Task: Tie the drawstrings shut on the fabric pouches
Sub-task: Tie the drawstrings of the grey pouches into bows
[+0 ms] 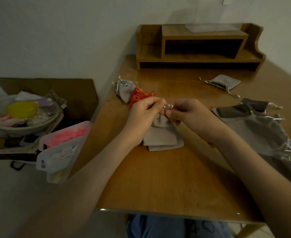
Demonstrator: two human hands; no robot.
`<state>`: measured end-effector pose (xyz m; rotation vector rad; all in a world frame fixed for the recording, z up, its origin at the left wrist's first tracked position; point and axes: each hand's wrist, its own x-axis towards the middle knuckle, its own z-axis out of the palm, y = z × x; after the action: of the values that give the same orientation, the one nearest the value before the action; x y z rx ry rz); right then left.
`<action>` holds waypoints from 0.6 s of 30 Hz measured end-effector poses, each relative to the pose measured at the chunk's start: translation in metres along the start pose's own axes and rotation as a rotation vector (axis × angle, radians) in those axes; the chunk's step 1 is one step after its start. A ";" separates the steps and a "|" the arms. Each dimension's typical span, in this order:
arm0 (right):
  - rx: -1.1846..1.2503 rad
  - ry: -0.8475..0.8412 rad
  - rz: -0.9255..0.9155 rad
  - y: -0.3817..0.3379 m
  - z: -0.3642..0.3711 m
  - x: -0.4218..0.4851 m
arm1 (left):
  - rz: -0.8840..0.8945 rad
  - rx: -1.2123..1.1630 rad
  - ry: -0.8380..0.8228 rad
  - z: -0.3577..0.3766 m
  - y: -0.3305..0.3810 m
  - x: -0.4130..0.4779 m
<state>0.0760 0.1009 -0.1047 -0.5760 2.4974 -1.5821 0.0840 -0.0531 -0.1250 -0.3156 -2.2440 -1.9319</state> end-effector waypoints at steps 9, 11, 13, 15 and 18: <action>0.185 -0.081 -0.001 0.004 -0.003 0.006 | -0.101 -0.152 -0.052 -0.004 0.011 0.002; 0.253 -0.115 0.006 0.002 -0.003 0.006 | -0.118 -0.177 -0.096 -0.007 0.011 0.004; 0.302 -0.136 0.015 0.002 -0.003 0.005 | -0.101 -0.215 -0.147 -0.011 0.010 0.005; 0.298 -0.150 0.012 0.002 -0.002 0.005 | -0.055 -0.163 -0.169 -0.013 0.011 0.005; 0.254 -0.151 0.004 0.003 -0.001 0.006 | 0.017 -0.051 -0.138 -0.015 0.012 0.005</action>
<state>0.0694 0.1004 -0.1065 -0.6269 2.1459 -1.7478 0.0820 -0.0664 -0.1095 -0.4877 -2.2693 -2.0195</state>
